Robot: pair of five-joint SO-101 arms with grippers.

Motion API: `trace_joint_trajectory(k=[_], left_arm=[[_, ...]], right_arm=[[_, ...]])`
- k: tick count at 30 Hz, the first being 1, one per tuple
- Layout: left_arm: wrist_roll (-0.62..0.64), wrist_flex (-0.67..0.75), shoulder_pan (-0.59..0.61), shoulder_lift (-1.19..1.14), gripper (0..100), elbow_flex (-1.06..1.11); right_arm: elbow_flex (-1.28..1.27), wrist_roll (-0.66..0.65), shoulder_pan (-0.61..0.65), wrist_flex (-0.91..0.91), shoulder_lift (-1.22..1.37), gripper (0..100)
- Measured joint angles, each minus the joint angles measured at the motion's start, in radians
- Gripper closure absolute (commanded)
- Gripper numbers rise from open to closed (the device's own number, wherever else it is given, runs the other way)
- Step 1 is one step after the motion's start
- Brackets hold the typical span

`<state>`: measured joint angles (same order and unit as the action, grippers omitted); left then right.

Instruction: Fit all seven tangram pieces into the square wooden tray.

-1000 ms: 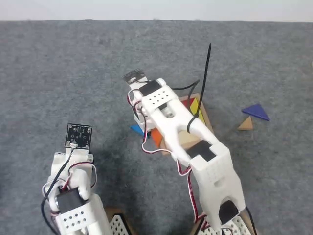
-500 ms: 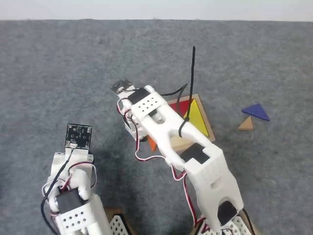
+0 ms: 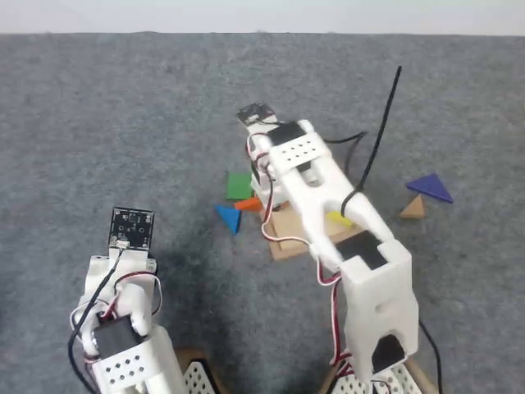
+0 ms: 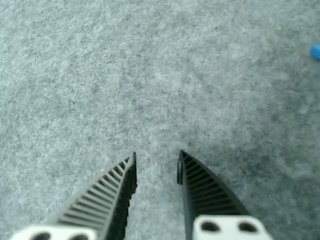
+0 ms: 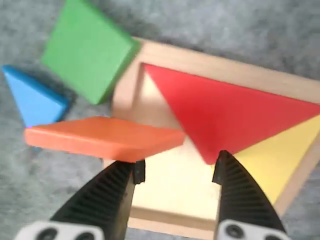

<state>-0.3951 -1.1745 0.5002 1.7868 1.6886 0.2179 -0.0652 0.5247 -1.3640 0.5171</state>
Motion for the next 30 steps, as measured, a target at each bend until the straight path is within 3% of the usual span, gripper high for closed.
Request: trace_joint_trajectory(k=[30], left_arm=[[0.0, 0.0, 0.0, 0.0, 87, 0.0]], right_arm=[[-0.009, 0.026, -0.011, 0.084, -0.086, 78.6]])
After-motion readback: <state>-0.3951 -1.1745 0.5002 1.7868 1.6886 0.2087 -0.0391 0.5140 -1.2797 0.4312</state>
